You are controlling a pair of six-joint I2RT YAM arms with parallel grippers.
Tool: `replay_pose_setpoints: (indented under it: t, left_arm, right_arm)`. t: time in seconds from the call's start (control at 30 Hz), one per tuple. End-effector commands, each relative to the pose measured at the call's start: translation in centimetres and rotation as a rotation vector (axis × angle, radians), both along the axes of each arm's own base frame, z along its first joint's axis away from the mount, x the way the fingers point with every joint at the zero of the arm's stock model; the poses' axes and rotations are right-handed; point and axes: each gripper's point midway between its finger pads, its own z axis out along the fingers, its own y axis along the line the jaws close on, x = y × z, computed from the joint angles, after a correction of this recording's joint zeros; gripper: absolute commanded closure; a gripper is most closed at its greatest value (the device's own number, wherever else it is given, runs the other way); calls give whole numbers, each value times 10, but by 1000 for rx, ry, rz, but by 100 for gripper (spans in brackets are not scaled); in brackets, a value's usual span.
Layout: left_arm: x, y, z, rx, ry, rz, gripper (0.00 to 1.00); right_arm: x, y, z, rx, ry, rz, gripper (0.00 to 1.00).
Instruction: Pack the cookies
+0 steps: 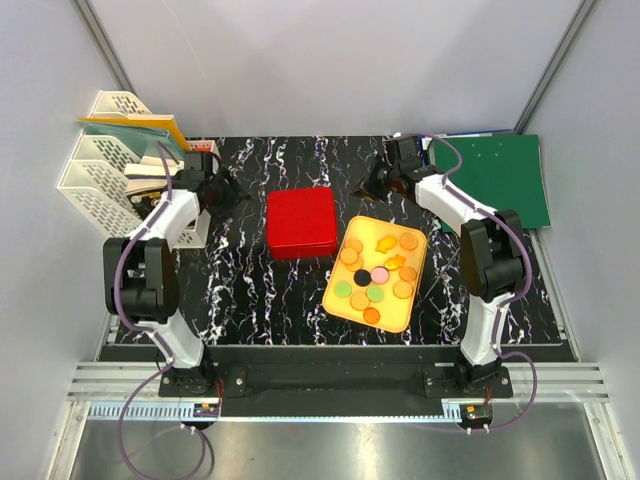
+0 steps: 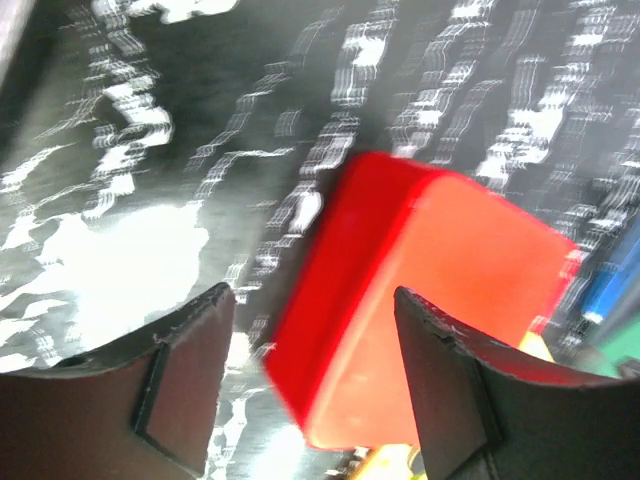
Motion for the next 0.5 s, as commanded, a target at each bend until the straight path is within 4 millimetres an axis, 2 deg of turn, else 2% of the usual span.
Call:
replay_pose_setpoints:
  t: [0.0,0.17,0.2,0.47]
  left_arm:
    - [29,-52,68,-133,-204,-118,34]
    - [22,-110,63,-242,-207,-283,36]
    - [16,-120,53,-265,-178,-294,36]
    - [1,-152,18,-341,-110,-379,39]
  right_arm:
    - [-2,17,22,71,-49,81,99]
    - [-7,32,29,159,-62,162,99]
    - [-8,35,30,169,-64,171,99]
    - [-10,48,46,250,-91,239,100]
